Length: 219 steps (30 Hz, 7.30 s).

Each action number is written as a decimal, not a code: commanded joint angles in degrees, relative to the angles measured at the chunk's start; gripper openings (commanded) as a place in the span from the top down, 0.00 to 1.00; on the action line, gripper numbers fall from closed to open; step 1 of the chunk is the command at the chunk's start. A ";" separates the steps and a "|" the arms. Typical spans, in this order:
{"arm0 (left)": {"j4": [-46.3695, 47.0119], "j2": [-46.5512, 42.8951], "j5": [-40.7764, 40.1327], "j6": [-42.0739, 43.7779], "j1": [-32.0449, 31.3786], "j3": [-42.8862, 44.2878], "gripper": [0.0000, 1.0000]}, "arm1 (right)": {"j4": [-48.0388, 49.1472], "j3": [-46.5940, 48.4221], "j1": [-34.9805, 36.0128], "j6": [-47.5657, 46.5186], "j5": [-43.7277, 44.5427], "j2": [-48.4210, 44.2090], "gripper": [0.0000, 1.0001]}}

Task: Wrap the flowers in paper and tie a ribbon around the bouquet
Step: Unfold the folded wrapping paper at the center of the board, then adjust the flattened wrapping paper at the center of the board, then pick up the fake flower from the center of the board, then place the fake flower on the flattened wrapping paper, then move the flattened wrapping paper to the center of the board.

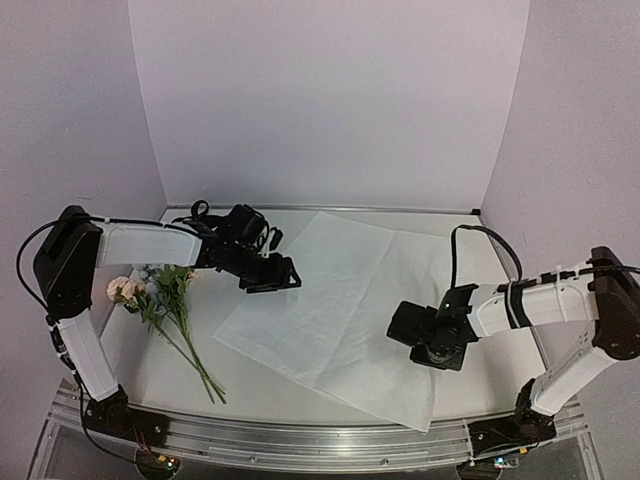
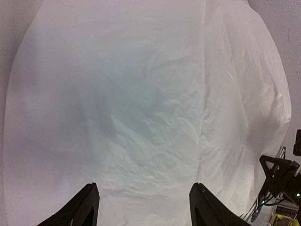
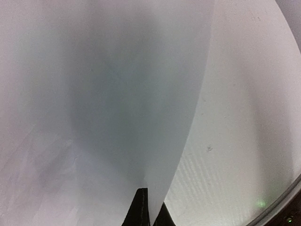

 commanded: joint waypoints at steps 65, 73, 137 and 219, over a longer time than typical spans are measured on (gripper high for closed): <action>-8.79 6.62 -6.82 10.35 12.40 4.20 0.28 | 10.15 6.67 -10.98 -28.46 -26.30 8.41 0.63; -12.23 -11.37 -15.47 -0.81 9.57 -0.59 0.14 | 4.42 15.53 -11.02 -30.80 -32.18 4.77 0.36; -19.88 -34.14 -45.98 -13.76 2.31 -16.66 1.00 | -8.67 20.14 -16.97 -35.16 -35.77 -3.49 0.20; 7.94 -14.14 -19.50 -17.06 3.74 -16.87 0.09 | -12.36 12.02 -22.63 -45.13 -30.33 -6.47 0.16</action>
